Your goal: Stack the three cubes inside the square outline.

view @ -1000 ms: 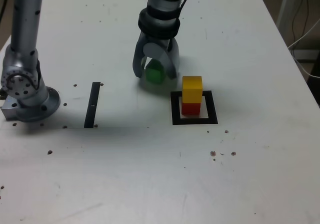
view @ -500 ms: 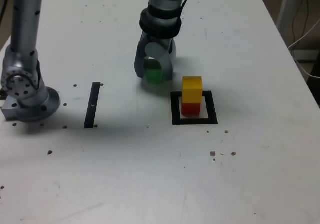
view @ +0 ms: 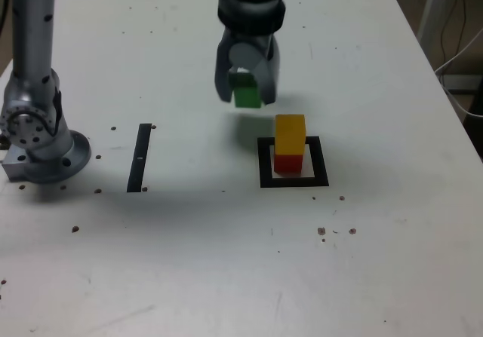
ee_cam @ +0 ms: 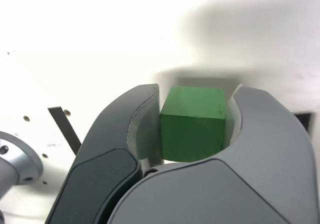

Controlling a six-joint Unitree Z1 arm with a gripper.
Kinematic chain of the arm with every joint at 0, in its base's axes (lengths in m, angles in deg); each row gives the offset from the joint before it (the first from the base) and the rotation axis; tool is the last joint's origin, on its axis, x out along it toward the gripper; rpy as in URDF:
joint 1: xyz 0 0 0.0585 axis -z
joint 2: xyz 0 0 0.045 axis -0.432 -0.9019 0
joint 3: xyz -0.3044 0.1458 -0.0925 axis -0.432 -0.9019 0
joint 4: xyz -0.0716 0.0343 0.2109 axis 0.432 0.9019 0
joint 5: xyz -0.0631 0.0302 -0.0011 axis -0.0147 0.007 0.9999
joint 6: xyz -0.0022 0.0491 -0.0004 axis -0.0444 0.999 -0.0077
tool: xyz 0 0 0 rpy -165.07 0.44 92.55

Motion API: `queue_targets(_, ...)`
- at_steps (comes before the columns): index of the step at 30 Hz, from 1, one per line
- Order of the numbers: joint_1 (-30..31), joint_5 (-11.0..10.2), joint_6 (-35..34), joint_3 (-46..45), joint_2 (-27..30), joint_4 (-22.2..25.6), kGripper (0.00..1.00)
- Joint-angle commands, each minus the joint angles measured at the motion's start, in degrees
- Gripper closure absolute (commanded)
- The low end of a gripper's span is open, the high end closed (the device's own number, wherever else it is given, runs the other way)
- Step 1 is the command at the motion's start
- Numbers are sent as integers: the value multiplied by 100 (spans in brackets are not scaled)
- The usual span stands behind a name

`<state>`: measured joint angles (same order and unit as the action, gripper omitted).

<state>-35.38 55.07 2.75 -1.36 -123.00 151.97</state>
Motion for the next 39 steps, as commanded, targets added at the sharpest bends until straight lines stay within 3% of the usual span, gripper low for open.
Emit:
queue_targets(1,102,-1,-138,245,83,231,69)
queue_targets(10,683,-184,-761,1106,216,1073,69)
queue_targets(18,1154,105,-1102,1629,113,1452,69)
queue_targets(27,1497,527,-1278,1870,-216,1523,69)
queue_targets(39,1541,582,-1297,1889,-534,1460,69)
